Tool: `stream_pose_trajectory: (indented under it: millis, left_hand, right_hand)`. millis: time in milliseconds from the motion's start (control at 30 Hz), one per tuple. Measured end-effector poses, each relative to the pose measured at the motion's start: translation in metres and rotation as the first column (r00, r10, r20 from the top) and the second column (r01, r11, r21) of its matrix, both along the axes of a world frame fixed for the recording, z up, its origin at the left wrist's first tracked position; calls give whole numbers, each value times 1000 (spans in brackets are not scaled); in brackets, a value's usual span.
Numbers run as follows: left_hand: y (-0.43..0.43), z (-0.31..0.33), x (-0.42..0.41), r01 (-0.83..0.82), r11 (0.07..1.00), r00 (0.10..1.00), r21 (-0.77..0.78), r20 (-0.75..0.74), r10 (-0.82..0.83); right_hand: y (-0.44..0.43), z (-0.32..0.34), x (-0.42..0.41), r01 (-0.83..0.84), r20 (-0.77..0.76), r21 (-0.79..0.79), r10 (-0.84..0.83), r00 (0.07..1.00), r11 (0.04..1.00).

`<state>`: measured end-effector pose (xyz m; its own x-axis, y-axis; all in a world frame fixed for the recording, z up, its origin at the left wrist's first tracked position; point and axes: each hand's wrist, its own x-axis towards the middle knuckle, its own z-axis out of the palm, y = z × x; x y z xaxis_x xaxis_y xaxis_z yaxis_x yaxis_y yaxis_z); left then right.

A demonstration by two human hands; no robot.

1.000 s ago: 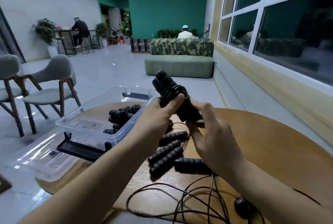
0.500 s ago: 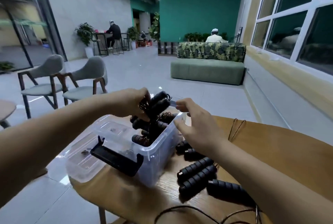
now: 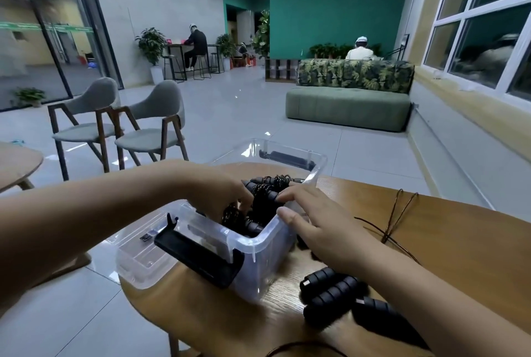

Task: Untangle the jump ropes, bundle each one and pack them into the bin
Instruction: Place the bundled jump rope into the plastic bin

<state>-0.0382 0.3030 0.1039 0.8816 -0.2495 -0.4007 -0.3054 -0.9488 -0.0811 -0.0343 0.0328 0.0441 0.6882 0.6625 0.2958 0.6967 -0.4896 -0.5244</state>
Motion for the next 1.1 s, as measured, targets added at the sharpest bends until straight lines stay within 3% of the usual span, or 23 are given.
stream_pose_trajectory:
  millis: [167,400,533,767,933,1100]
  left_hand:
    - [0,-4,3,47,999,994,9,-104,-46]
    - [-7,-27,11,123,987,991,102,-62,-117]
    - [-2,-21,13,47,997,988,59,-151,-38]
    - [10,1,20,-272,958,926,-92,-297,234]
    - [7,30,17,-281,919,953,-275,-196,233]
    - [-25,48,9,-111,888,965,-445,165,203]
  right_hand:
    - [2,-4,0,-40,6,-35,40,999,999]
    - [3,-9,1,-30,2,-12,30,1000,999]
    - [3,-7,-1,-22,-8,-18,22,1000,1000]
    - [2,0,-4,-15,-23,-22,14,1000,1000]
    - [-9,8,-5,-15,-101,87,24,995,996]
    - [-48,20,-7,32,-143,176,-7,990,984]
